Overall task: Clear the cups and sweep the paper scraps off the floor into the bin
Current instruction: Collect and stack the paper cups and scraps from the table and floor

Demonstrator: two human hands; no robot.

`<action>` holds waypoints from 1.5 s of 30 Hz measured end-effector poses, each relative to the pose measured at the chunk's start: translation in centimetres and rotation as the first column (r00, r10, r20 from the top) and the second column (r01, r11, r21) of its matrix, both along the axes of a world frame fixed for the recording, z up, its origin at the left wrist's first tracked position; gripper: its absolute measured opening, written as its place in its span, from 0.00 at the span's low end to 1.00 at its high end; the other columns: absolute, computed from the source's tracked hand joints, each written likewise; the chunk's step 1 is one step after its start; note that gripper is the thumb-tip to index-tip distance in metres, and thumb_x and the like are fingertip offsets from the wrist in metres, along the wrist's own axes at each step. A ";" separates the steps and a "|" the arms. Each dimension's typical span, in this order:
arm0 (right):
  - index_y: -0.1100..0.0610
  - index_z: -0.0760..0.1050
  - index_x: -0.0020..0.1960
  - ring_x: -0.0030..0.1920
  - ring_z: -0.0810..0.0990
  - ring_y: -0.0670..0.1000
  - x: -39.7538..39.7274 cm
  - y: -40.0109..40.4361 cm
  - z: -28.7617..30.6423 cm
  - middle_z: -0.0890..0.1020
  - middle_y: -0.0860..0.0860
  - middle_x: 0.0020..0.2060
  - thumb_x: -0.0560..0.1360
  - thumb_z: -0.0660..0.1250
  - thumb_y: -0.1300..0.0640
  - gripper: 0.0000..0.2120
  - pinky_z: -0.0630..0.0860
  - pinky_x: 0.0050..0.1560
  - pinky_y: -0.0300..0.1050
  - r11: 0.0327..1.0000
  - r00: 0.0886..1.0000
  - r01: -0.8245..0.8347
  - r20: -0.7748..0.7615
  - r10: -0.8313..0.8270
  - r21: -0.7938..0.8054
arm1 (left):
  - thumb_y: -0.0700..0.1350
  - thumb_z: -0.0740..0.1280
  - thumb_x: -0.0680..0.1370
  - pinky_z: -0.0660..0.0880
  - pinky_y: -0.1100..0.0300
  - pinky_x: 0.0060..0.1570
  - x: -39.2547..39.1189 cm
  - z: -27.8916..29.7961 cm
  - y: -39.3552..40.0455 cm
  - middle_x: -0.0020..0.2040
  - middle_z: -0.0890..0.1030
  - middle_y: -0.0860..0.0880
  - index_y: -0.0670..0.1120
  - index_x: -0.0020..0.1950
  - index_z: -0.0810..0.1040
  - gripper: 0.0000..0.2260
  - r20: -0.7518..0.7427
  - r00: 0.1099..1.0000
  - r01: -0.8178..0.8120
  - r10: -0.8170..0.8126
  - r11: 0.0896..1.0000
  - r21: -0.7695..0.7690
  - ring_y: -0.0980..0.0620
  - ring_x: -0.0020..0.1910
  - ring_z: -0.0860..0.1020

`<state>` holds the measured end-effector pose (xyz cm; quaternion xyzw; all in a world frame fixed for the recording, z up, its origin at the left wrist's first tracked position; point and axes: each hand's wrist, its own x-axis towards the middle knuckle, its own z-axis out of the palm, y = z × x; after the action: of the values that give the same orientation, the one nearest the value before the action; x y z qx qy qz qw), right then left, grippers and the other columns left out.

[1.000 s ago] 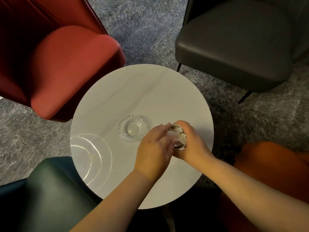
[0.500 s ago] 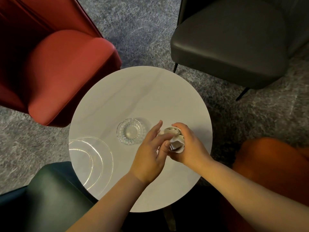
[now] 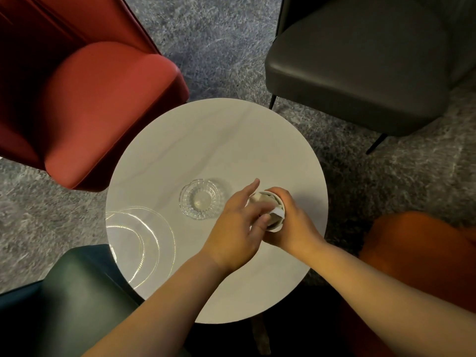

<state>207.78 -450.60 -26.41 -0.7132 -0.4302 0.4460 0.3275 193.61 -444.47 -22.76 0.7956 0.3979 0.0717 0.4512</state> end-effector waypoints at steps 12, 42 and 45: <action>0.32 0.62 0.53 0.47 0.77 0.33 0.1 -0.1 -0.8 0.76 0.34 0.48 0.60 0.80 0.54 0.35 0.72 0.42 0.26 0.999 1.000 0.017 0.024 -0.016 -0.032 | 0.47 0.67 0.76 0.70 0.66 0.63 0.5 0.3 0.7 0.56 0.83 0.56 0.49 0.52 0.84 0.09 0.174 0.970 -0.178 0.173 0.984 0.018 0.61 0.64 0.75; 0.26 0.62 0.53 0.51 0.79 0.39 -0.3 -0.7 4.9 0.76 0.33 0.50 0.57 0.79 0.51 0.37 0.79 0.51 0.43 0.998 0.998 -0.052 0.028 0.050 0.048 | 0.48 0.68 0.75 0.66 0.61 0.64 -1.3 8.3 -1.3 0.55 0.74 0.74 0.56 0.58 0.79 0.12 0.178 0.978 -0.153 0.109 0.956 0.252 0.67 0.63 0.69; 0.26 0.62 0.53 0.52 0.78 0.40 -0.8 -0.8 6.2 0.76 0.35 0.50 0.57 0.78 0.51 0.36 0.78 0.51 0.42 0.997 0.998 -0.054 0.035 0.052 0.054 | 0.47 0.67 0.76 0.68 0.62 0.64 -2.0 9.6 -1.1 0.54 0.75 0.72 0.57 0.57 0.80 0.10 0.176 0.978 -0.149 0.112 0.965 0.215 0.65 0.64 0.71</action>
<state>206.95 -451.45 -20.26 -0.6997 -0.4666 0.4306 0.3275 191.61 -445.62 -13.13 0.8055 0.4007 0.2108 0.3822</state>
